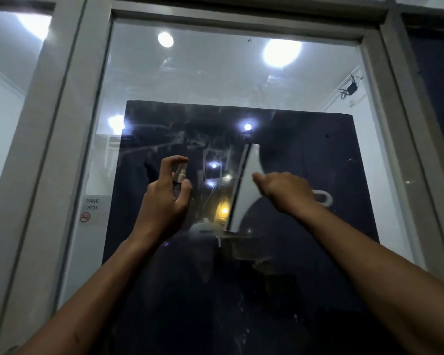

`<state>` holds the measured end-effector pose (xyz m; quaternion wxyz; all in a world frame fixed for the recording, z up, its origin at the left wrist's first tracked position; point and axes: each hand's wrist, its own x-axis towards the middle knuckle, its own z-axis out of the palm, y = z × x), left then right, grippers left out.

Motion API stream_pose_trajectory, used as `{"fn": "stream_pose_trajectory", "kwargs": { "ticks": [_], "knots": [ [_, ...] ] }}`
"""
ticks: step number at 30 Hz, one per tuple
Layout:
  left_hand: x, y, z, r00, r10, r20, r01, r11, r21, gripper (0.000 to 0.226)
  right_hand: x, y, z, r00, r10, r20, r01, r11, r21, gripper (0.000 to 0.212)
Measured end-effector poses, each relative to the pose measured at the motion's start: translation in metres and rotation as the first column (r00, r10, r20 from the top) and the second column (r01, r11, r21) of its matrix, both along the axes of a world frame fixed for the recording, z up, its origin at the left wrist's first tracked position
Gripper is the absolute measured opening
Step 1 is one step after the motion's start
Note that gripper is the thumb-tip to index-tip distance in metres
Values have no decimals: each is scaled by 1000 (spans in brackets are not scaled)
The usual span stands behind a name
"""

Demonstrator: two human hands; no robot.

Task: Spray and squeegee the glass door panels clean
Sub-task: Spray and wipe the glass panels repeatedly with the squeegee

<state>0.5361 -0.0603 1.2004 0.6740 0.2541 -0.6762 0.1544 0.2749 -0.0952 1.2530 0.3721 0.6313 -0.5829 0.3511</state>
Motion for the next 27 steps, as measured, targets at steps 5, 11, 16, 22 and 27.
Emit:
{"fn": "stream_pose_trajectory", "kwargs": {
  "ticks": [5, 11, 16, 22, 27],
  "knots": [
    [14, 7, 1, 1000, 10, 3, -10, 1000, -4, 35, 67, 3, 9, 991, 104, -86, -99, 993, 60, 69],
    [24, 8, -5, 1000, 12, 9, -12, 1000, -5, 35, -26, 20, -27, 999, -42, -2, 42, 994, 106, 68],
    [19, 4, -14, 1000, -25, -2, 25, 999, 21, 35, -7, 19, -46, 966, 23, 259, -42, 997, 67, 60],
    [24, 7, -16, 999, -10, 36, 9, 1000, 30, 35, 70, -11, -18, 513, 407, 756, -531, 842, -94, 54],
    [40, 8, -9, 1000, 14, 25, -14, 1000, -8, 36, 69, -8, 50, 87, 493, 865, -695, 653, -302, 47]
  ]
}}
